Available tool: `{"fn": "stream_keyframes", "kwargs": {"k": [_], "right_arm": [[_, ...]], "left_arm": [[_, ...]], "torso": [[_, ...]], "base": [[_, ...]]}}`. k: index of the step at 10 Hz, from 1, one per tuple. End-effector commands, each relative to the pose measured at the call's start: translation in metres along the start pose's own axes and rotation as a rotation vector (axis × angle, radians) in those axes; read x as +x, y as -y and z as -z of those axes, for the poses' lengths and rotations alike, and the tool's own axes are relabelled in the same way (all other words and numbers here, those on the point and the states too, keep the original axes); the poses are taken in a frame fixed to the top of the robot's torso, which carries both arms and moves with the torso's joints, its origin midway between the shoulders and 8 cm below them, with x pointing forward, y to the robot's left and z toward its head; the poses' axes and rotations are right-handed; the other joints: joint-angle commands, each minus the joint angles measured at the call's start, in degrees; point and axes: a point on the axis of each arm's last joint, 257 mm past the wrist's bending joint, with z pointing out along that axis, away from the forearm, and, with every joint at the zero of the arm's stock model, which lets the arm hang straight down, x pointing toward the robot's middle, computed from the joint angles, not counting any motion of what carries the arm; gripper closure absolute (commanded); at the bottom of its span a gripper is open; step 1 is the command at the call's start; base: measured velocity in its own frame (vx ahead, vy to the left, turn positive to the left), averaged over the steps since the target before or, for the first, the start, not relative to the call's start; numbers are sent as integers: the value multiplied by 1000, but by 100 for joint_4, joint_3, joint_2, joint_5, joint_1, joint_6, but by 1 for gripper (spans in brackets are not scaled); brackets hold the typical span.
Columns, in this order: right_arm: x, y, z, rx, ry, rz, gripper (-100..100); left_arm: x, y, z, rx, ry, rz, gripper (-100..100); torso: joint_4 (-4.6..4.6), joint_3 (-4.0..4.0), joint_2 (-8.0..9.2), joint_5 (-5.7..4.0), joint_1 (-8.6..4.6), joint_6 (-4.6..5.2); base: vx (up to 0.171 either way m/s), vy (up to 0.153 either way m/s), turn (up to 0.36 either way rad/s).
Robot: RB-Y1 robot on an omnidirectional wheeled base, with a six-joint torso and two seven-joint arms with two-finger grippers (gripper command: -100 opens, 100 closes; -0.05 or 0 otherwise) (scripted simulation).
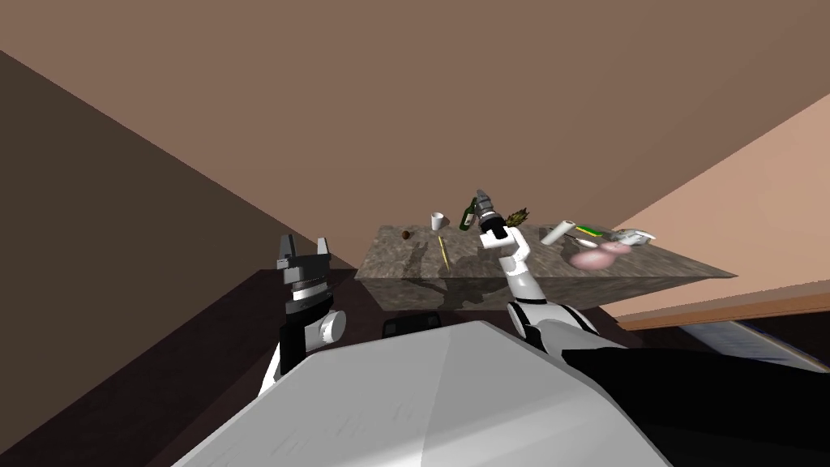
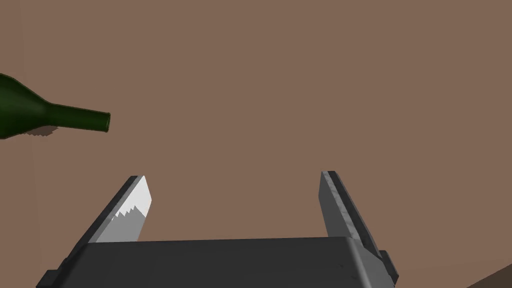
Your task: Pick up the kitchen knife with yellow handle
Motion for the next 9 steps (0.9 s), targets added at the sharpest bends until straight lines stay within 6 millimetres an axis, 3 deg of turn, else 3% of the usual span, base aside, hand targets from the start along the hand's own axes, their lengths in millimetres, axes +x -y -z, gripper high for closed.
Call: {"fn": "stream_keyframes", "kwargs": {"k": [1,4,6,9], "right_arm": [[-2,3,-5,23,11,-11,-100],[-27,17,-26,105,74,-125,-100],[-29,21,-29,132,86,-134,-100],[-53,37,-46,215,157,-265,-100]], "left_arm": [[0,0,0,0,0,0,0],[0,0,0,0,0,0,0],[0,0,0,0,0,0,0],[0,0,0,0,0,0,0]], "torso": [[0,0,0,0,0,0],[0,1,3,-1,-2,-1],[0,1,2,0,1,-1],[0,2,5,-2,-6,1]], "base": [[24,24,4],[29,59,-58],[20,45,-13],[26,53,-45]]}}
